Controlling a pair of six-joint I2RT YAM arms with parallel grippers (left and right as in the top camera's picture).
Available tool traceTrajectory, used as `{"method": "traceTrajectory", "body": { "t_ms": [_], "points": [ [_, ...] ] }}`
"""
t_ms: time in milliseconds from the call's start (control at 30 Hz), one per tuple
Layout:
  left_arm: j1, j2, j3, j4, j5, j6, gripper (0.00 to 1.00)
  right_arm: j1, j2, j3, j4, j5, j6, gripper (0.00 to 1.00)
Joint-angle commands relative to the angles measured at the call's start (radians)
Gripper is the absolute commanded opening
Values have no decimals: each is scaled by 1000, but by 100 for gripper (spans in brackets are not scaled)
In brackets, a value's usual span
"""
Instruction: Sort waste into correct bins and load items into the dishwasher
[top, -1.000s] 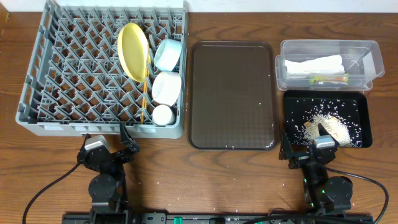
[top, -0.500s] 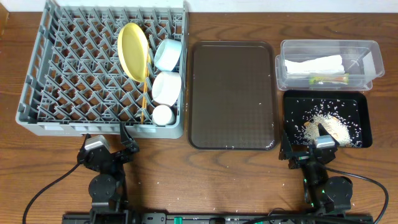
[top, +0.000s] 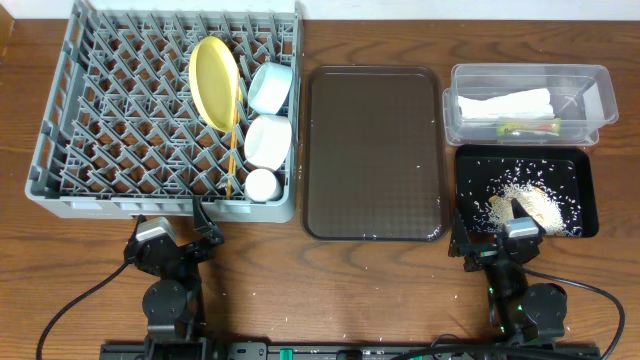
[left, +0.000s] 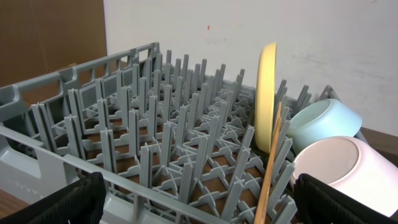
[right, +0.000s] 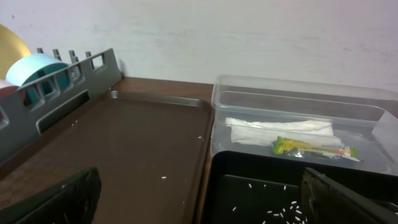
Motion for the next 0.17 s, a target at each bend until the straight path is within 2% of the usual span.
{"method": "traceTrajectory", "body": {
  "t_ms": [0, 133],
  "points": [
    [5, -6, -21, -34, -8, 14, 98, 8, -7, -2, -3, -14, -18, 99],
    [5, -6, -21, -34, -8, 14, 98, 8, -7, -2, -3, -14, -18, 99]
  ]
}}
